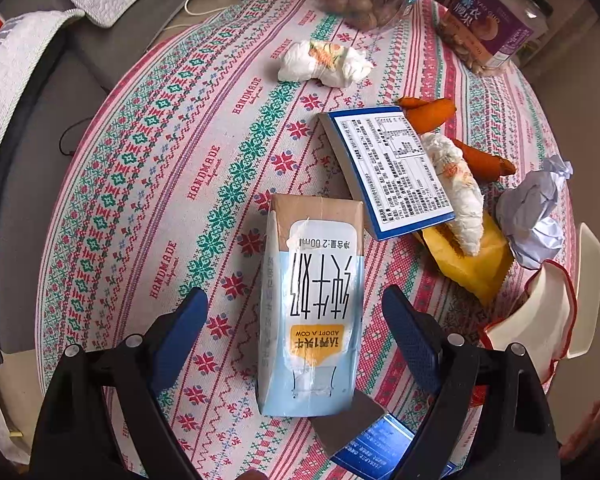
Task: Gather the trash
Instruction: 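Grasp the milk carton with the left tool while the right tool approaches the red noodle cup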
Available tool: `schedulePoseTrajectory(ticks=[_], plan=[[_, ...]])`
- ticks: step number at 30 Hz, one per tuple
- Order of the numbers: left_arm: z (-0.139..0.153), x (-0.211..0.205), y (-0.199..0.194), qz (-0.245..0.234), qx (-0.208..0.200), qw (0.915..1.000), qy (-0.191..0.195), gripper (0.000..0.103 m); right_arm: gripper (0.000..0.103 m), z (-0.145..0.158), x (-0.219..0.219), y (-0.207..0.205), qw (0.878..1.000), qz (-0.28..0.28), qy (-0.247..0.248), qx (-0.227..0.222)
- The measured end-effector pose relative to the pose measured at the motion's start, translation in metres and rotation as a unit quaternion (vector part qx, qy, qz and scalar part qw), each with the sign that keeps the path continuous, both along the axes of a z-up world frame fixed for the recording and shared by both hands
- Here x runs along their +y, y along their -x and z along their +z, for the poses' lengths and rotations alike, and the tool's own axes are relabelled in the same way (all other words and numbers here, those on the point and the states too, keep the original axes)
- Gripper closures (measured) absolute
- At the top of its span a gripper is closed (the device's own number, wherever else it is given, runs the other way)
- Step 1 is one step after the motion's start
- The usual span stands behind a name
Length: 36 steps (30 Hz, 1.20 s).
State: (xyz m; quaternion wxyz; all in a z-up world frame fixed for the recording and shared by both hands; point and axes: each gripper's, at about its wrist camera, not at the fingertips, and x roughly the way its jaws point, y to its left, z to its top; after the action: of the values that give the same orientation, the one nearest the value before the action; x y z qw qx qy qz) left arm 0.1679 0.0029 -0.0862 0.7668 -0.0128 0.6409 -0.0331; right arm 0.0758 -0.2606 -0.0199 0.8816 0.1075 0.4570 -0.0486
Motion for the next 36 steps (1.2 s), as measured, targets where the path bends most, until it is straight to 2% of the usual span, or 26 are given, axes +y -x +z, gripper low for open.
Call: schedulePoseTrajectory(ticks=[5, 7, 8, 9, 10, 13, 20, 27, 30, 34, 36], plan=[[-0.015, -0.006, -0.002, -0.011, 0.01, 0.9998, -0.011, 0.017, 0.007, -0.011, 0.007, -0.005, 0.999, 0.009, -0.031, 0.027], [-0.019, -0.011, -0.002, -0.019, 0.011, 0.9997, -0.014, 0.025, 0.007, -0.017, 0.012, -0.007, 0.998, 0.015, -0.042, 0.039], [-0.02, -0.013, -0.001, -0.026, 0.013, 0.9995, -0.013, 0.041, 0.007, -0.02, 0.015, -0.008, 0.998, 0.018, -0.047, 0.045], [-0.021, -0.014, 0.0, -0.031, 0.015, 0.9994, -0.012, 0.045, 0.007, -0.022, 0.017, -0.008, 0.997, 0.021, -0.052, 0.051], [-0.019, -0.014, 0.002, -0.032, 0.01, 0.9994, -0.011, 0.045, 0.007, -0.025, 0.019, -0.009, 0.997, 0.024, -0.056, 0.056], [-0.005, -0.017, 0.01, -0.039, -0.012, 0.9991, -0.005, 0.046, 0.007, -0.027, 0.026, -0.01, 0.996, 0.032, -0.066, 0.058], [0.051, -0.016, 0.032, -0.054, -0.083, 0.995, 0.013, 0.045, 0.007, -0.03, 0.051, -0.008, 0.993, 0.05, -0.074, 0.074], [0.069, 0.006, 0.03, -0.044, -0.112, 0.9927, 0.012, 0.045, 0.007, -0.039, 0.083, -0.007, 0.993, 0.081, -0.021, 0.081], [0.067, 0.01, 0.028, -0.041, -0.107, 0.9932, 0.018, 0.045, 0.006, -0.049, 0.094, -0.01, 0.993, 0.083, 0.012, 0.083], [0.062, 0.01, 0.031, -0.044, -0.099, 0.9939, 0.02, 0.045, 0.006, -0.06, 0.108, -0.012, 0.988, 0.098, 0.085, 0.084], [0.061, 0.009, 0.032, -0.046, -0.095, 0.9941, 0.024, 0.045, 0.006, -0.063, 0.109, -0.009, 0.986, 0.105, 0.098, 0.083]])
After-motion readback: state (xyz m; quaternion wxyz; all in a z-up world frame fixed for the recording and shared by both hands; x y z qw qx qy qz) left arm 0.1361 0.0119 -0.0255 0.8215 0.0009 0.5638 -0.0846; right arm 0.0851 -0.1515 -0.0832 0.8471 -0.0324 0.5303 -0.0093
